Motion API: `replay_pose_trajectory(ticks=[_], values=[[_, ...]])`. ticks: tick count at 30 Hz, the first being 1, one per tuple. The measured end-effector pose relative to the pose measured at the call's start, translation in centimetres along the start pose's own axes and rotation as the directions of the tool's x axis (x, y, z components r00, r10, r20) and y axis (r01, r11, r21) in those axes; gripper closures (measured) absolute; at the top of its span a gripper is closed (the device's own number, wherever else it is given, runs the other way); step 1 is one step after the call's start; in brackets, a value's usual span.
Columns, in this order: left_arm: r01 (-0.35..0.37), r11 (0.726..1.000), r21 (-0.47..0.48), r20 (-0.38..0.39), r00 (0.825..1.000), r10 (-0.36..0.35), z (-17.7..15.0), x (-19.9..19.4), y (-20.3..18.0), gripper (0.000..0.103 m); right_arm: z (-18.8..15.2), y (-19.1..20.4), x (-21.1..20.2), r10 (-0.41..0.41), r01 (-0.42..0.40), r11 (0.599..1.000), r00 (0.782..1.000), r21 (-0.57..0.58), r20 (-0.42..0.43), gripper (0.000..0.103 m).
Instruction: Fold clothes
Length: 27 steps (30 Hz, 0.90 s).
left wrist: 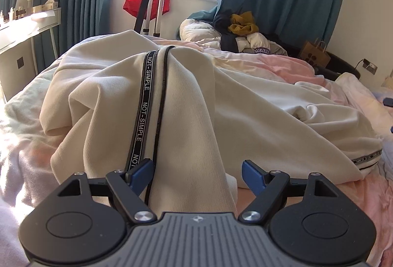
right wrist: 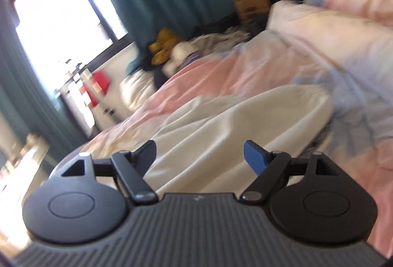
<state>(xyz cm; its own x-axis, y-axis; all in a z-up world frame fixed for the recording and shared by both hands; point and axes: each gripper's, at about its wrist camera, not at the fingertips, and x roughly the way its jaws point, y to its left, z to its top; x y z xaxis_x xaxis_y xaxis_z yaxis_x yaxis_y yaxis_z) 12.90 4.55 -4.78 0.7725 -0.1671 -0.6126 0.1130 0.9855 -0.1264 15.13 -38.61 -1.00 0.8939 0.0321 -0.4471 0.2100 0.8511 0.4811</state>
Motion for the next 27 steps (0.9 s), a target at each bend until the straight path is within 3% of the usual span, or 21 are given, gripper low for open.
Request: replay_pose_trajectory(ticks=[2,5,8,9,10,12,17,20,23,25,27], values=[[-0.014,1.0,0.009,-0.005,1.0,0.014,-0.3,0.3,-0.1,0.026,-1.9,3.7,1.4,0.143,-0.153,0.985,0.982,-0.076,-0.119,0.024],[-0.051,0.998,0.046,-0.005,0.999,0.051,-0.7,0.6,-0.4,0.035,-4.9,8.2,3.3,0.24,-0.278,0.947,0.946,-0.163,-0.216,0.024],[-0.063,0.998,0.027,-0.009,0.998,0.063,-0.9,0.7,0.1,0.049,-7.1,11.4,5.7,0.264,-0.331,0.907,0.929,-0.259,-0.258,0.024],[-0.041,0.999,0.013,-0.013,0.999,0.042,-0.8,0.6,0.4,0.06,-7.7,12.1,6.5,0.26,-0.335,0.894,0.929,-0.299,-0.264,0.024],[-0.033,0.999,0.009,-0.014,0.999,0.033,-0.7,0.6,0.6,0.062,-8.2,12.8,7.2,0.256,-0.339,0.878,0.929,-0.336,-0.269,0.024],[-0.018,1.0,0.003,-0.02,1.0,0.018,-0.5,0.2,1.2,0.079,-8.6,12.9,8.6,0.26,-0.359,0.859,0.92,-0.364,-0.294,0.024],[0.061,0.998,0.015,-0.052,0.997,-0.06,2.1,-2.3,4.0,0.085,-9.0,12.8,9.4,0.304,-0.413,0.835,0.897,-0.364,-0.321,0.023],[0.06,0.995,0.083,-0.063,0.997,-0.055,4.9,-5.2,6.2,0.087,-9.3,13.0,9.7,0.298,-0.418,0.822,0.895,-0.387,-0.333,0.023],[-0.013,0.983,0.183,-0.056,0.998,0.024,8.3,-8.8,8.4,0.088,-9.5,13.1,9.7,0.304,-0.428,0.816,0.89,-0.388,-0.341,0.023],[-0.06,0.966,0.251,-0.047,0.996,0.074,10.6,-11.2,9.9,0.088,-9.6,13.4,9.3,0.299,-0.426,0.81,0.892,-0.404,-0.34,0.028],[-0.064,0.962,0.265,-0.018,0.997,0.072,12.5,-13.1,11.6,0.088,-10.0,13.8,8.8,0.305,-0.439,0.795,0.886,-0.418,-0.35,0.038]])
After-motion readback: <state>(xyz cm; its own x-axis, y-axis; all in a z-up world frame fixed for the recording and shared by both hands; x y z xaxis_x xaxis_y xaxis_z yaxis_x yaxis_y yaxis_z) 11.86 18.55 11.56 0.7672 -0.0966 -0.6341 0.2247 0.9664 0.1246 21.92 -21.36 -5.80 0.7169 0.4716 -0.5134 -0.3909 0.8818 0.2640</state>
